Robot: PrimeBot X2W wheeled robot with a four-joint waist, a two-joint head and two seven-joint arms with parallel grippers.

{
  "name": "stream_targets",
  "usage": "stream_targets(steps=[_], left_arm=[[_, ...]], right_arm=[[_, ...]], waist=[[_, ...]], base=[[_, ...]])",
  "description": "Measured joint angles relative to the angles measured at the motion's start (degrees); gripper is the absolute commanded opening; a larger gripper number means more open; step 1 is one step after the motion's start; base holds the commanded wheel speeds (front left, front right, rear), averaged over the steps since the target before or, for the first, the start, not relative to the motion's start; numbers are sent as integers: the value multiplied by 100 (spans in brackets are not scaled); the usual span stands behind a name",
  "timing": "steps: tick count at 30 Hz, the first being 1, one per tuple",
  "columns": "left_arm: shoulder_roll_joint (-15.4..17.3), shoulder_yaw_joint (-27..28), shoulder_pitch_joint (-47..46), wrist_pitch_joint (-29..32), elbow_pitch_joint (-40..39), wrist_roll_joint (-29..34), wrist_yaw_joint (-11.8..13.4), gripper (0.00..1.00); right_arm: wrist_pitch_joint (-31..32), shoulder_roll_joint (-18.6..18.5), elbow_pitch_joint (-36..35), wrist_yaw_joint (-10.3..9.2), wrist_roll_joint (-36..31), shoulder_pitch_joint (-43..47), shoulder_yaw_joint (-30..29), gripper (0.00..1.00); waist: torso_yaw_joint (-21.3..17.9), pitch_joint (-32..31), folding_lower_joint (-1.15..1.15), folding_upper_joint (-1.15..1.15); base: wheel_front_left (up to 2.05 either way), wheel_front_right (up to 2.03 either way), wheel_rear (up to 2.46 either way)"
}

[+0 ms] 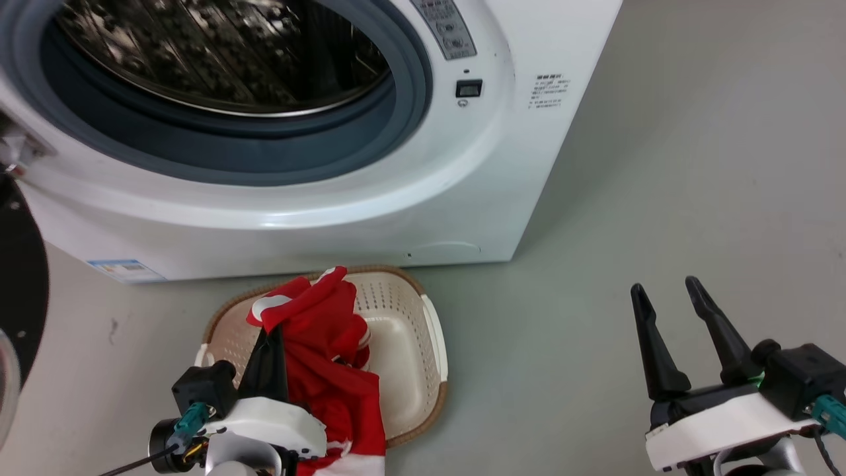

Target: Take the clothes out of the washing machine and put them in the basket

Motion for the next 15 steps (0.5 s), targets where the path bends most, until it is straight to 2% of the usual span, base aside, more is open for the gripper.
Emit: stream_targets(steps=[15], left_arm=[[-71, 564, -1369, -19, 2447, 190, -212, 0]], right_arm=[[-188, -1, 70, 0, 3, -620, 218, 100]], waist=[[-395, 1356, 0, 0]], base=[[0, 0, 0]])
